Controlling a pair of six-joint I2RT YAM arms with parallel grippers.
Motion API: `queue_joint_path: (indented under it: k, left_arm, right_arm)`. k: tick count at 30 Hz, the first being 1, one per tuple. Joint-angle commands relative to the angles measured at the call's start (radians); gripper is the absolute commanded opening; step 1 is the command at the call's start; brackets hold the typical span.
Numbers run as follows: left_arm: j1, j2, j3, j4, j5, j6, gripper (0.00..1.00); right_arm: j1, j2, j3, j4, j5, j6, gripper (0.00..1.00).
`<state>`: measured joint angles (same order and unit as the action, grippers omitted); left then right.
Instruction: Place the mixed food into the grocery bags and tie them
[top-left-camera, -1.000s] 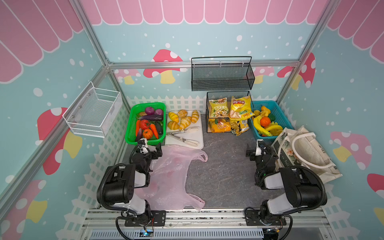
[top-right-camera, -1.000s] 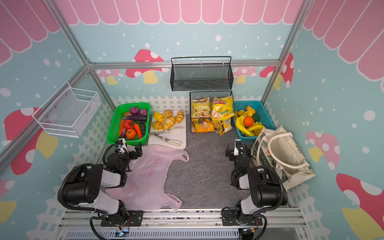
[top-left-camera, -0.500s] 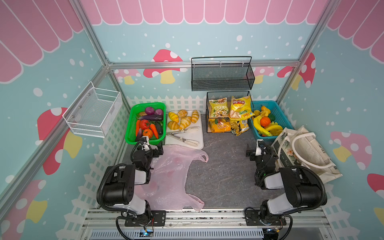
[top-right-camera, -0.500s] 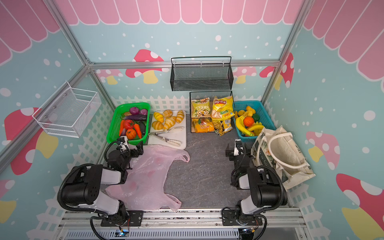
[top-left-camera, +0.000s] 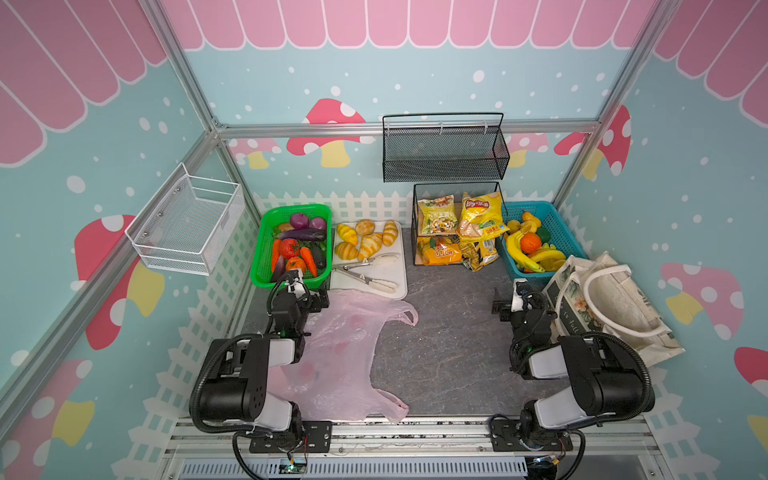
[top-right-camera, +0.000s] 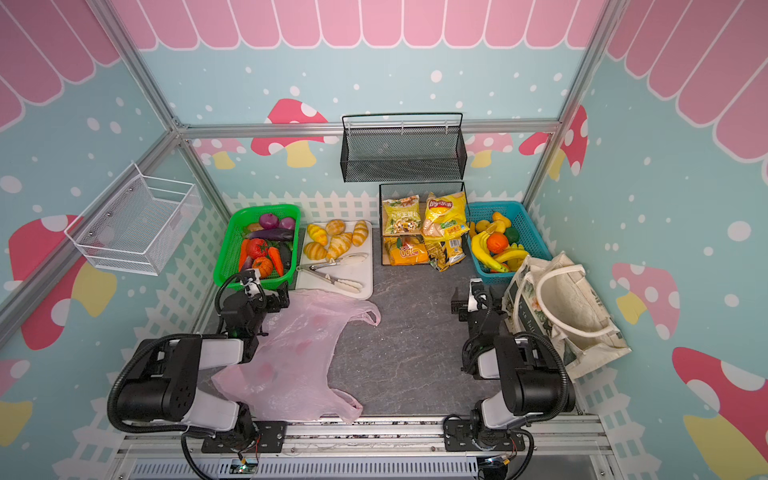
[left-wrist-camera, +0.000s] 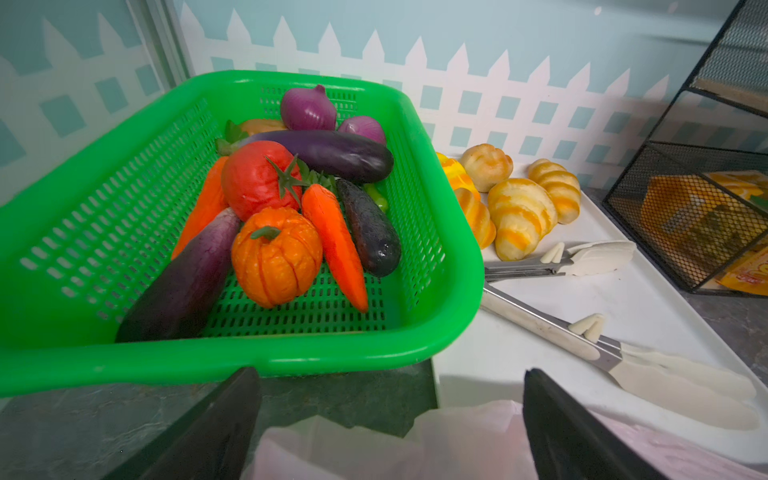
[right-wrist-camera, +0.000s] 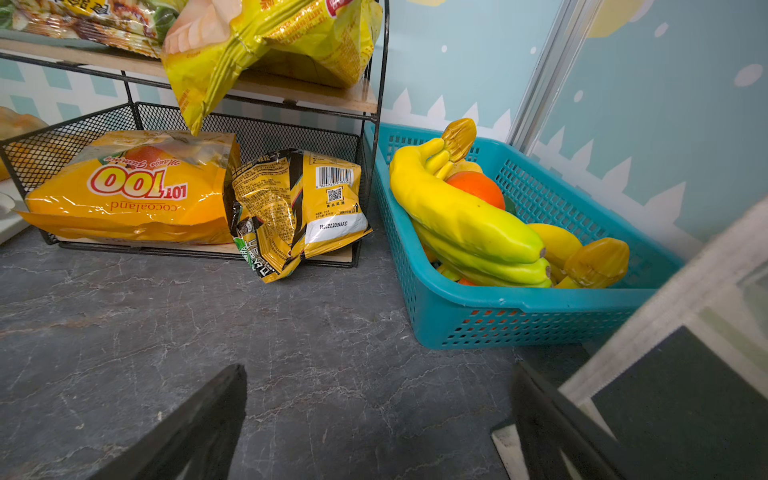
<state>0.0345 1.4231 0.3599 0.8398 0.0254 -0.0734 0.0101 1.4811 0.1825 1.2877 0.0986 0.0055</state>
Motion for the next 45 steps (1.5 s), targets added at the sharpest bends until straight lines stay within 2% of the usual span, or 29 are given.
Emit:
queue_joint_path:
  k: [1, 3, 5, 7, 9, 12, 14, 16, 19, 21, 23, 26, 29, 32, 36, 40, 45]
  left_arm:
    - [-0.01, -0.156, 0.027, -0.179, -0.137, -0.03, 1.0]
    - [-0.009, -0.248, 0.052, -0.292, -0.235, -0.164, 1.0]
    - [-0.01, -0.321, 0.052, -0.349, -0.248, -0.248, 1.0]
    - [-0.011, -0.384, 0.047, -0.393, -0.246, -0.327, 1.0]
    - [-0.013, -0.445, 0.054, -0.444, -0.178, -0.391, 0.99]
    - [-0.047, -0.498, 0.081, -0.491, -0.065, -0.459, 0.92]
    - [-0.126, -0.504, 0.128, -0.555, -0.054, -0.465, 0.91]
    - [-0.239, -0.487, 0.207, -0.661, -0.078, -0.434, 0.91]
    - [-0.398, -0.424, 0.354, -0.845, -0.108, -0.389, 0.91]
    - [-0.488, -0.379, 0.438, -0.946, -0.083, -0.388, 0.91]
    - [-0.546, -0.347, 0.502, -1.012, -0.039, -0.394, 0.91]
    - [-0.603, -0.295, 0.605, -1.125, 0.056, -0.393, 0.92]
    - [-0.622, -0.264, 0.661, -1.175, 0.162, -0.416, 0.93]
    - [-0.632, -0.267, 0.681, -1.181, 0.23, -0.441, 0.93]
    - [-0.654, -0.306, 0.683, -1.183, 0.247, -0.442, 0.93]
    - [-0.658, -0.332, 0.683, -1.193, 0.252, -0.424, 0.93]
    - [-0.659, -0.349, 0.682, -1.198, 0.253, -0.41, 0.93]
  right_arm:
    - [0.017, -0.121, -0.016, -0.03, 0.017, -0.029, 0.99]
    - [0.033, -0.217, -0.018, -0.106, 0.015, -0.04, 0.97]
    - [0.049, -0.296, 0.003, -0.205, 0.023, -0.003, 0.95]
    - [0.061, -0.352, 0.04, -0.306, -0.018, 0.056, 0.93]
    - [0.126, -0.38, 0.103, -0.429, -0.005, 0.056, 0.92]
    - [0.267, -0.398, 0.213, -0.615, 0.081, -0.008, 0.92]
    - [0.313, -0.415, 0.297, -0.753, 0.123, -0.012, 0.92]
    - [0.315, -0.446, 0.382, -0.895, 0.155, -0.002, 0.92]
    - [0.315, -0.49, 0.523, -1.108, 0.277, -0.015, 0.93]
    - [0.312, -0.501, 0.619, -1.238, 0.365, -0.034, 0.94]
    - [0.298, -0.5, 0.684, -1.332, 0.425, -0.058, 0.96]
    - [0.221, -0.489, 0.782, -1.503, 0.413, -0.052, 0.96]
    - [0.12, -0.487, 0.841, -1.609, 0.407, -0.063, 0.97]
    - [0.047, -0.487, 0.862, -1.672, 0.473, -0.104, 0.99]
    - [-0.072, -0.477, 0.861, -1.752, 0.46, -0.116, 0.99]
    - [-0.129, -0.479, 0.85, -1.76, 0.423, -0.1, 0.98]
    - [-0.151, -0.383, 0.9, -1.783, 0.332, -0.093, 0.87]
